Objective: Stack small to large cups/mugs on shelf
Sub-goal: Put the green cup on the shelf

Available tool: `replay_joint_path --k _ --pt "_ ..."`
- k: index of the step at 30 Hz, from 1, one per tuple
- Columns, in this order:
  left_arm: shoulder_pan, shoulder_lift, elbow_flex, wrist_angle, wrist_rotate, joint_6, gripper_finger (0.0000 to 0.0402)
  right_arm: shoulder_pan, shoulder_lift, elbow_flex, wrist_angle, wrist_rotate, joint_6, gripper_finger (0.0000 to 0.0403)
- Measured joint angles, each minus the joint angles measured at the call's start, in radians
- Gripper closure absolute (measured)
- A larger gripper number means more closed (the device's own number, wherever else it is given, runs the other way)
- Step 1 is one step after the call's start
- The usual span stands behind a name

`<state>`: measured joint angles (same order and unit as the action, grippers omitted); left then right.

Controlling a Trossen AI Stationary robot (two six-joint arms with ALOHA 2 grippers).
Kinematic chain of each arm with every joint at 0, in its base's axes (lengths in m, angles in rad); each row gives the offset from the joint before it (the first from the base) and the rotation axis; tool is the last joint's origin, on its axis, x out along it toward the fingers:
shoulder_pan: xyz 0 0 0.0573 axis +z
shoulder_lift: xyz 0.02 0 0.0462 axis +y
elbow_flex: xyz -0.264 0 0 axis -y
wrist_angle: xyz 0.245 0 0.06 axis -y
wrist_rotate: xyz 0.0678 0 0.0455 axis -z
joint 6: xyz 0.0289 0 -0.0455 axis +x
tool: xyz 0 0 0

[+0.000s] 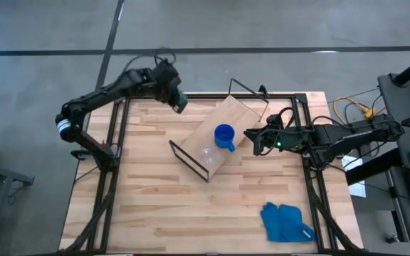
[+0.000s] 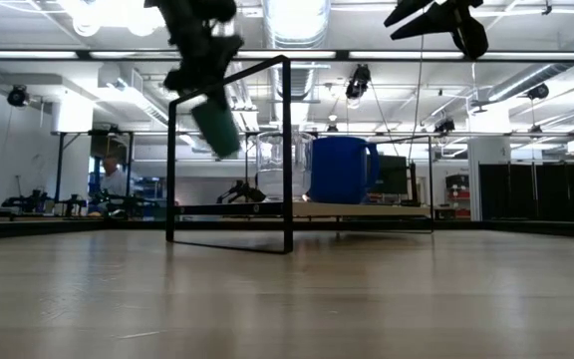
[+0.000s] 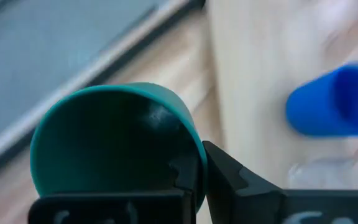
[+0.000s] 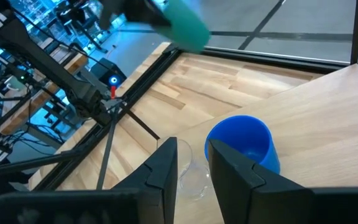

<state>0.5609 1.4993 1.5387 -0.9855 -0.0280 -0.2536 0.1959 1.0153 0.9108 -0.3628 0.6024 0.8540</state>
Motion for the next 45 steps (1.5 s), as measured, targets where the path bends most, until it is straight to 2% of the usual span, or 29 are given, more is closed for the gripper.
replay_joint_path --k 7,17,25,31,40,45 --pt "-0.023 0.036 0.226 0.005 0.0 0.062 0.0401 0.0 0.0 0.0 -0.001 0.001 -0.003 0.0319" --pt "-0.057 0.148 0.426 0.005 0.043 0.113 0.0401 0.0 0.0 0.0 -0.001 0.001 -0.002 0.0319" --pt "-0.1 0.29 0.532 0.006 0.098 0.114 0.0402 0.0 0.0 0.0 0.0 0.001 -0.003 0.0319" --pt "-0.16 0.395 0.588 0.01 0.104 0.156 0.0402 0.0 0.0 0.0 -0.001 0.013 -0.035 0.0319" --pt "-0.198 0.522 0.615 0.076 0.108 0.157 0.0402 0.0 0.0 0.0 -0.027 0.057 -0.047 0.0319" --pt "-0.198 0.573 0.619 0.147 0.167 0.156 0.0402 0.0 -0.001 0.0 -0.083 0.08 -0.042 0.0319"
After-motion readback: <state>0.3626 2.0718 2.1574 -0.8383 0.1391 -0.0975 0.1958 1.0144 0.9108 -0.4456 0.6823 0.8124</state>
